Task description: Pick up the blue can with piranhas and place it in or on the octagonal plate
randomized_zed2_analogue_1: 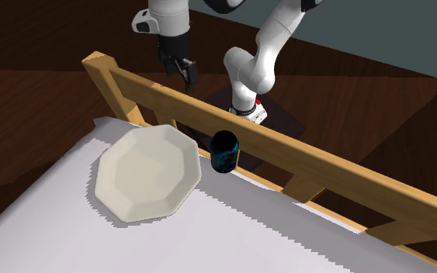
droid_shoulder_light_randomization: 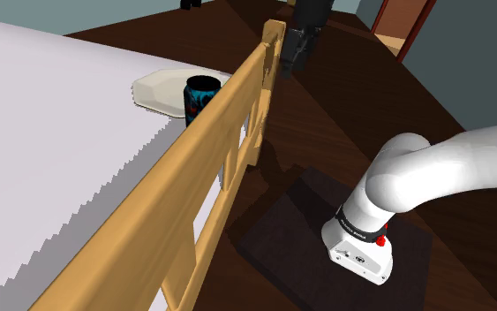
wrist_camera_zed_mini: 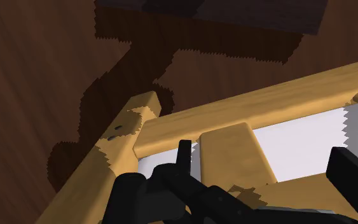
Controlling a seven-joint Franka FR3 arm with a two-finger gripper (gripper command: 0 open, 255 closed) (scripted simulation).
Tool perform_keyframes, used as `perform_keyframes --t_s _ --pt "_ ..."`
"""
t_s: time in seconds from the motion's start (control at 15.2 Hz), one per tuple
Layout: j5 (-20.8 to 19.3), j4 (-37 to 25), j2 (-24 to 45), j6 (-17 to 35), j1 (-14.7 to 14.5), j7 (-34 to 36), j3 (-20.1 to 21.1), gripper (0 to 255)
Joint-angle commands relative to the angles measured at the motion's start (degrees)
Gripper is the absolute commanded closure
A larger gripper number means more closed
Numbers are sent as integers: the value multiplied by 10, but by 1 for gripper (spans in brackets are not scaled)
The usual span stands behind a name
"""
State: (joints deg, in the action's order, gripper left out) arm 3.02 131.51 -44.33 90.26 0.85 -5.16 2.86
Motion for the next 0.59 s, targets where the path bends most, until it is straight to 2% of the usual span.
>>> perform_keyframes --t_s 0.0,0.53 --pt "0 0 0 0 0 0 0 0" --pt "53 -76 62 -18 -22 121 102 0"
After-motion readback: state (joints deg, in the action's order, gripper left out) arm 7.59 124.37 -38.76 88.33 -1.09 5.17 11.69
